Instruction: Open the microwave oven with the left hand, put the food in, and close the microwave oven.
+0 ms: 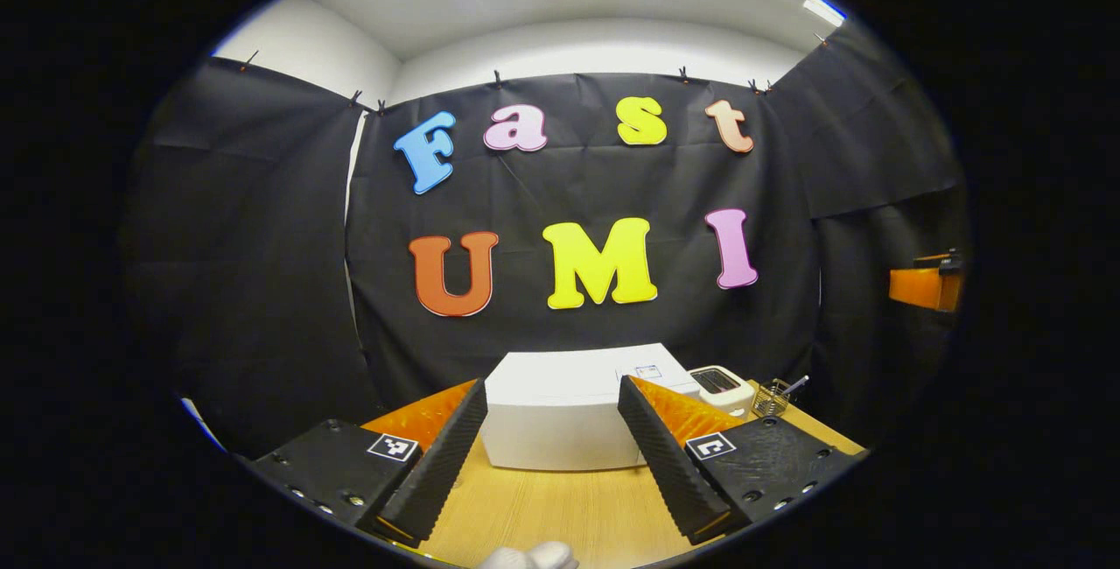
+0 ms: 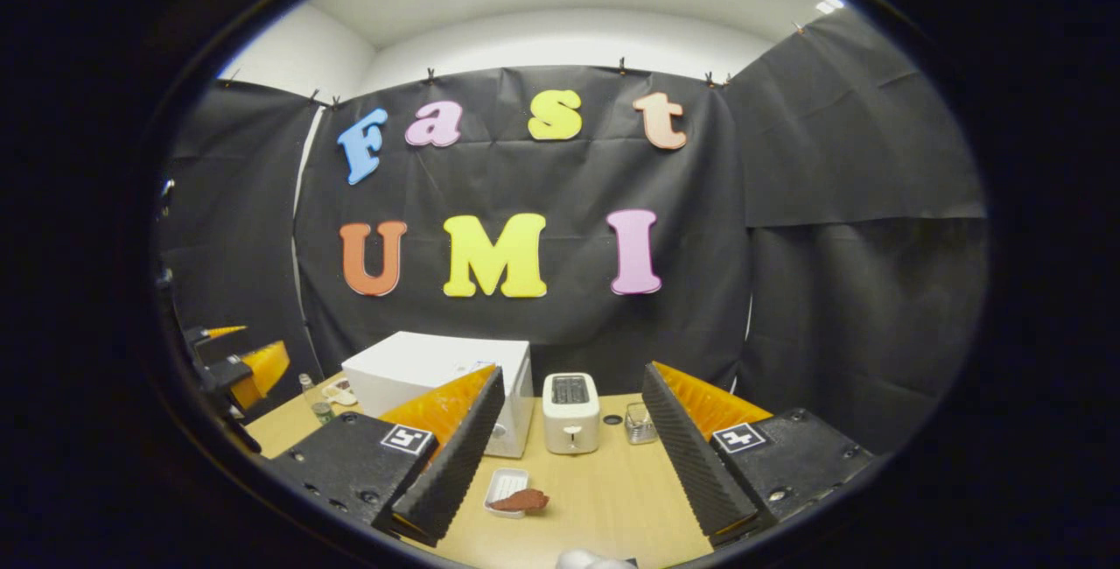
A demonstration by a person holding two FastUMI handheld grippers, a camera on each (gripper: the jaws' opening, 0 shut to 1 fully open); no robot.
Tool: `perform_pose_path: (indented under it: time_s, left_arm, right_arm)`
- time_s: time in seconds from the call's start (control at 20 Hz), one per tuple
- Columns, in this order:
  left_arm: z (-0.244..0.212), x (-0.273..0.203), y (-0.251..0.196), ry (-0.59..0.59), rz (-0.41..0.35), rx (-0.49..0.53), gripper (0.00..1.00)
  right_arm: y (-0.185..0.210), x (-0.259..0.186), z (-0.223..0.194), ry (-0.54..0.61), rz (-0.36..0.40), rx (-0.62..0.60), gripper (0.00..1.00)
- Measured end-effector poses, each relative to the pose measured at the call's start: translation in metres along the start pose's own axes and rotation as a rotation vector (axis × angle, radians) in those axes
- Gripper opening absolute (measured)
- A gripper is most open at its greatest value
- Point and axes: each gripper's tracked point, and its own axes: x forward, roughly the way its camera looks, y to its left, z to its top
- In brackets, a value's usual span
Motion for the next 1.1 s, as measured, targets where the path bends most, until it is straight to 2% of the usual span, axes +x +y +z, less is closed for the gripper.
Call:
perform_pose_path:
  time_s: [0.15,0.3,0.55,0.65,0.7,0.75,0.8,0.85,0.9,0.95,1.0,1.05,1.1]
  left_arm:
    - [-0.028,0.018,-0.037,0.036,-0.044,-0.002,0.95]
    - [-0.052,0.038,-0.075,0.044,-0.095,-0.026,0.95]
    - [-0.096,0.086,-0.12,0.041,-0.141,-0.051,0.95]
    - [-0.118,0.108,-0.128,0.06,-0.138,-0.055,0.95]
    - [-0.129,0.122,-0.128,0.072,-0.129,-0.069,0.95]
    - [-0.14,0.134,-0.129,0.09,-0.118,-0.085,0.95]
    - [-0.152,0.146,-0.132,0.107,-0.111,-0.096,0.95]
    - [-0.163,0.159,-0.133,0.125,-0.1,-0.099,0.88]
    - [-0.175,0.171,-0.132,0.142,-0.087,-0.092,0.95]
    - [-0.185,0.182,-0.132,0.154,-0.074,-0.081,0.96]
    - [-0.197,0.191,-0.133,0.173,-0.07,-0.079,0.95]
    - [-0.207,0.199,-0.134,0.185,-0.063,-0.08,0.93]
    - [-0.216,0.208,-0.134,0.2,-0.062,-0.085,0.93]
  right_arm:
    - [-0.023,0.012,0.004,0.007,-0.013,0.023,1.0]
    - [-0.052,0.016,0.01,0.009,-0.058,-0.011,1.0]
    - [-0.092,0.014,0.015,0.018,-0.147,-0.082,1.0]
    - [-0.107,0.011,0.012,0.042,-0.182,-0.077,1.0]
    - [-0.115,0.01,0.008,0.053,-0.2,-0.078,0.91]
    - [-0.121,0.009,0.006,0.062,-0.215,-0.085,1.0]
    - [-0.127,0.008,0.002,0.074,-0.229,-0.092,1.0]
    - [-0.131,0.007,-0.001,0.083,-0.241,-0.092,0.92]
    - [-0.135,0.007,-0.005,0.091,-0.251,-0.086,1.0]
    - [-0.138,0.007,-0.009,0.102,-0.259,-0.08,1.0]
    - [-0.14,0.007,-0.015,0.112,-0.264,-0.073,0.92]
    - [-0.142,0.009,-0.019,0.123,-0.267,-0.067,1.0]
    - [-0.143,0.009,-0.024,0.135,-0.271,-0.064,1.0]
